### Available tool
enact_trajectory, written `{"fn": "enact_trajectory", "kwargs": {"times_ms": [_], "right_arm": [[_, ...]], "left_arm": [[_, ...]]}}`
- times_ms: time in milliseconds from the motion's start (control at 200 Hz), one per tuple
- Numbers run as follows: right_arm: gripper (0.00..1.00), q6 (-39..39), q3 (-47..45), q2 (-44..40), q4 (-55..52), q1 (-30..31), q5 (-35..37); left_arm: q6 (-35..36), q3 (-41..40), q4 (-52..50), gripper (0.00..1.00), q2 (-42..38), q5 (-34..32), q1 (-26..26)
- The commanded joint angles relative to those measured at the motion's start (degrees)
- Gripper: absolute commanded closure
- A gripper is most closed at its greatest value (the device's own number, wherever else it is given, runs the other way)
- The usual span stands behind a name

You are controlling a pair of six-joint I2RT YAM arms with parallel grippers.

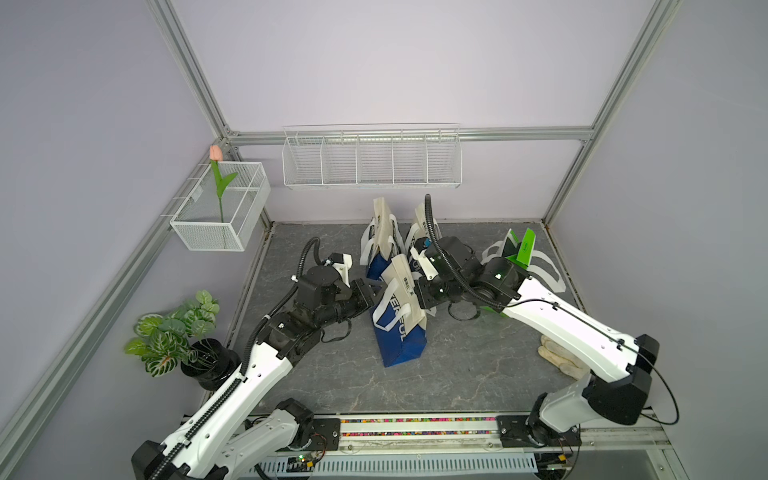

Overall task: Open the takeout bag
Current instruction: Move the takeout bag to the center of the board.

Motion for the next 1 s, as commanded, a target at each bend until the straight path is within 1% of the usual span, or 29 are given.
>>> {"fn": "enact_trajectory", "kwargs": {"times_ms": [0, 85, 170, 220, 320, 350, 415, 450, 465, 505, 525, 640, 730, 750, 780, 845, 995], "right_arm": [[0.93, -5.3, 2.5, -3.3, -5.7, -1.5, -3.6], [0.92, -5.5, 0.7, -4.1, -7.3, -2.4, -2.7], [0.85, -4.7, -1.5, -6.0, -7.0, -2.4, -1.6], [0.77, -4.2, -2.7, -7.0, -6.2, -2.3, -1.8], [0.55, -3.3, -3.2, -8.0, -6.1, -1.4, -0.5], [0.52, -3.0, -3.3, -8.2, -6.0, -1.1, 0.3], [0.51, -2.0, -3.4, -8.6, -6.2, -0.7, 2.0], [0.48, -1.4, -3.6, -8.9, -6.1, -0.6, 2.8], [0.44, -1.2, -3.7, -9.1, -6.0, -0.6, 2.9], [0.25, -0.7, -4.0, -9.5, -5.7, -0.5, 3.5], [0.21, -0.3, -4.2, -9.7, -5.4, -0.5, 3.7], [0.22, 1.1, -5.7, -10.6, -2.9, -0.5, 3.1], [0.23, 2.0, -6.4, -10.1, -2.1, -1.4, 2.2], [0.23, 2.1, -6.4, -9.8, -2.4, -1.6, 2.5], [0.24, 2.3, -6.3, -9.5, -3.0, -1.8, 3.4], [0.26, 2.1, -6.8, -9.4, -3.0, -2.5, 4.4], [0.25, 1.3, -6.9, -10.0, -2.0, -4.9, 2.2]], "left_arm": [[-1.8, 0.0, 3.9, 0.66, 1.0, 1.5, 0.4], [-2.3, 0.1, 4.5, 0.66, 2.4, 2.5, 0.4], [-1.9, 0.2, 4.6, 0.66, 3.2, 3.6, 0.3], [-1.9, -0.1, 4.8, 0.66, 3.4, 3.7, 0.4], [-2.5, -1.3, 6.4, 0.65, 3.5, 3.7, 0.3], [-2.8, -1.7, 6.9, 0.65, 3.6, 3.7, 0.4], [-3.0, -1.8, 7.4, 0.65, 3.8, 3.8, 0.3], [-3.0, -1.8, 7.7, 0.66, 3.8, 3.8, 0.3], [-3.1, -1.8, 7.8, 0.66, 3.7, 3.9, 0.4], [-3.3, -1.8, 8.4, 0.65, 3.6, 4.0, 0.3], [-3.5, -1.8, 8.7, 0.66, 3.5, 4.1, 0.4], [-4.5, -2.3, 10.7, 0.65, 3.1, 4.2, 0.4], [-6.0, -3.5, 14.4, 0.65, 3.4, 5.4, 0.3], [-6.1, -3.8, 15.3, 0.65, 3.5, 5.8, 0.3], [-8.3, -4.1, 16.5, 0.65, 3.7, 6.3, 0.3], [-9.5, -4.4, 18.1, 0.65, 4.5, 7.1, 0.3], [-10.3, -4.2, 20.3, 0.65, 6.6, 9.7, 0.3]]}}
